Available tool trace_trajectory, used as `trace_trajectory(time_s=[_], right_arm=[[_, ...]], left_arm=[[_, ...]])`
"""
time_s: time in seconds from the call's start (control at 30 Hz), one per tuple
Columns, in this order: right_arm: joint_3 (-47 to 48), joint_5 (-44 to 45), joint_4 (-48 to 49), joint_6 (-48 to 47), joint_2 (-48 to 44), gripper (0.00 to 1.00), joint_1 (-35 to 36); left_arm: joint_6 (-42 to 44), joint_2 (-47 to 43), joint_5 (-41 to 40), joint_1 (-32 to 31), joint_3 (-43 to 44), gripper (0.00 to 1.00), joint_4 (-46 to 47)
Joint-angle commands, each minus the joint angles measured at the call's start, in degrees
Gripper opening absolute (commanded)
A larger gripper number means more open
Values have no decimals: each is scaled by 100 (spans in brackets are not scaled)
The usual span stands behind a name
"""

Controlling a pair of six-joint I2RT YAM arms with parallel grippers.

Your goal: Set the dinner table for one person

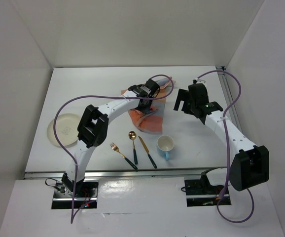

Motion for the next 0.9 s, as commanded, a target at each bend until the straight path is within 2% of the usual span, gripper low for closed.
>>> trace_trajectory(time_s=[0.0, 0.03, 0.2, 0.23, 0.27, 0.33, 0.77, 0.87], right_arm=[[77, -107, -57, 59, -54, 100, -28], [76, -108, -57, 60, -54, 100, -28], [76, -160, -57, 60, -54, 100, -28], [24, -160, -57, 60, -54, 100, -28], [24, -160, -57, 60, -54, 100, -28], [24, -160, -57, 60, -54, 100, -28], [-82, -160, -57, 112, -54, 100, -28], [-82, -160, -110, 112, -54, 100, -28]], left_arm=[[57, -309, -115, 7, 219, 42, -131], [57, -370, -115, 7, 219, 45, -131], [57, -432, -115, 7, 219, 45, -131], [57, -432, -115, 7, 271, 47, -131], [57, -432, -115, 7, 272, 56, -192], [-12, -432, -115, 7, 272, 61, -193], [-66, -379, 271, 68, 157, 62, -79], [-66, -239, 219, 68, 157, 59, -79]])
